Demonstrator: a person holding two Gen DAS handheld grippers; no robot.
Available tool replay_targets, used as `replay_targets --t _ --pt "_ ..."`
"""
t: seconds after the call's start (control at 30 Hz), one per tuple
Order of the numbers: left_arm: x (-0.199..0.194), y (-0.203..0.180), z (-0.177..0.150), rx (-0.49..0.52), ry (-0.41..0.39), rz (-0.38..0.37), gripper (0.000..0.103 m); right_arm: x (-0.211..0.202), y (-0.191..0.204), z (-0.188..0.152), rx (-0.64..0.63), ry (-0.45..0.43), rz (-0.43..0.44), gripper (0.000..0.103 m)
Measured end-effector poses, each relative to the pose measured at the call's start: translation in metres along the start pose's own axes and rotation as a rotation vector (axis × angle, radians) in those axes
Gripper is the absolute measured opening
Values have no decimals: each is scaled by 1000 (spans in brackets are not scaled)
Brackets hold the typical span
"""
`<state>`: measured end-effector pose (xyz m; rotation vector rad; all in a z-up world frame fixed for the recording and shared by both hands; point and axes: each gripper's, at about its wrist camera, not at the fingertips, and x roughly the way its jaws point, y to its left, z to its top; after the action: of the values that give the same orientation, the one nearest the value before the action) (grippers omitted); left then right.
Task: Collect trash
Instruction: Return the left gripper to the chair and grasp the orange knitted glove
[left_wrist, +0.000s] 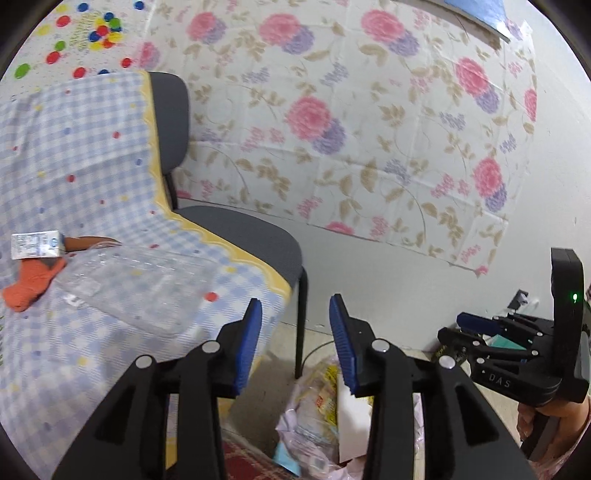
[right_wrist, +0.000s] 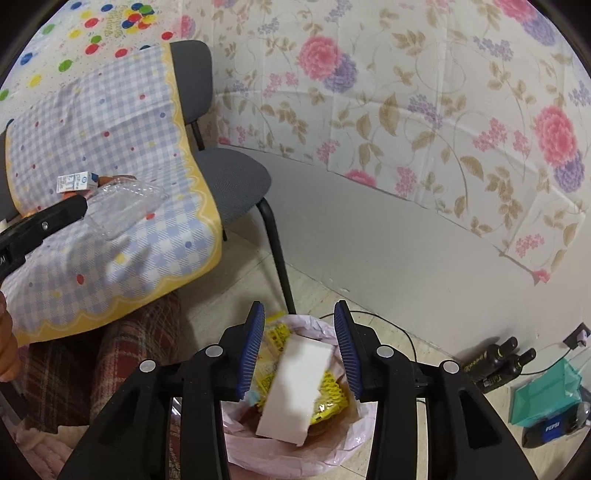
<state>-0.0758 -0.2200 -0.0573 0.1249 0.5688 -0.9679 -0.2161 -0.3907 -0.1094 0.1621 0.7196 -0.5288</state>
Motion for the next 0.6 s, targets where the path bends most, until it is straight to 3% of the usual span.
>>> replay_targets --t 0.2,0.3,0.5,0.6 --pt "-21 29 5 -40 -26 64 38 5 26 2 -34 14 51 41" --pt "-30 43 2 -52 -17 130 56 4 37 11 -40 -7 88 41" --pt "-50 90 -7 -109 11 297 64 9 71 39 -86 -50 189 41" --pt "-63 121 -9 -146 2 398 74 18 92 58 -127 -71 230 42"
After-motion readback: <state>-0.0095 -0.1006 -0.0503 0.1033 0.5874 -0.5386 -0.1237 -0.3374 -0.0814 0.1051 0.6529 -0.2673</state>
